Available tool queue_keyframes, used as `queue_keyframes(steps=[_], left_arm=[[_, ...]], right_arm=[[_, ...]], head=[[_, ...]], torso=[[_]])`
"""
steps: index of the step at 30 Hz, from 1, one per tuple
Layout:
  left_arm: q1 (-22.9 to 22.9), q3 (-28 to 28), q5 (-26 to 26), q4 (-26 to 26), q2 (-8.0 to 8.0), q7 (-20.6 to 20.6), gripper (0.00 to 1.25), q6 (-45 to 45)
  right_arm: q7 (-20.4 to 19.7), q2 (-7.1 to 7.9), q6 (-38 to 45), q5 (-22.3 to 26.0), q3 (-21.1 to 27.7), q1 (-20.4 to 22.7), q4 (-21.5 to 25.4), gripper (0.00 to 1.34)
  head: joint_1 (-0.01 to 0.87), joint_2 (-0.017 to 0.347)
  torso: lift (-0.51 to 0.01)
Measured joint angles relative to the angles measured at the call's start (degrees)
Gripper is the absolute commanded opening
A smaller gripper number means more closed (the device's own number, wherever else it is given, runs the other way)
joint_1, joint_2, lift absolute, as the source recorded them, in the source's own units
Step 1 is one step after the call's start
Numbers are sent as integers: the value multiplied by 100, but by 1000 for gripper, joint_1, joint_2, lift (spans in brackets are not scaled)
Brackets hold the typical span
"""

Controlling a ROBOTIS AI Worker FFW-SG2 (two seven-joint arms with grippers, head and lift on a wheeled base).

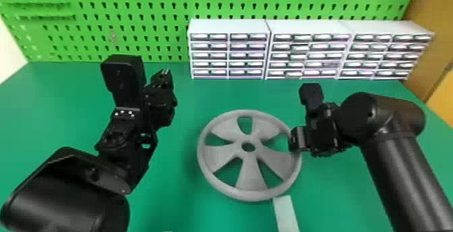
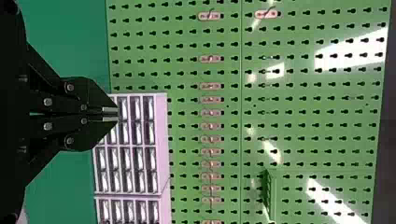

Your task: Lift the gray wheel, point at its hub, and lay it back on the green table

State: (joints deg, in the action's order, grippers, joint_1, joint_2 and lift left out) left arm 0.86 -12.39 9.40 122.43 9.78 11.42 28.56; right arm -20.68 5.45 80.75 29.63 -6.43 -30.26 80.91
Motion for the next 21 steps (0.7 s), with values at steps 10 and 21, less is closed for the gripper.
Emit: queue_keyframes(steps=[10, 21], left_arm=[[2, 0, 0, 0, 5, 0, 58, -8], [11, 7, 0, 1, 4, 0, 58, -9]], right_arm=[[2, 0, -97, 7, -110, -75, -390, 41], [2, 0, -172, 18, -146, -104, -629, 43]], head=[[692, 48], [692, 48]], torso=[[-93], [-93]])
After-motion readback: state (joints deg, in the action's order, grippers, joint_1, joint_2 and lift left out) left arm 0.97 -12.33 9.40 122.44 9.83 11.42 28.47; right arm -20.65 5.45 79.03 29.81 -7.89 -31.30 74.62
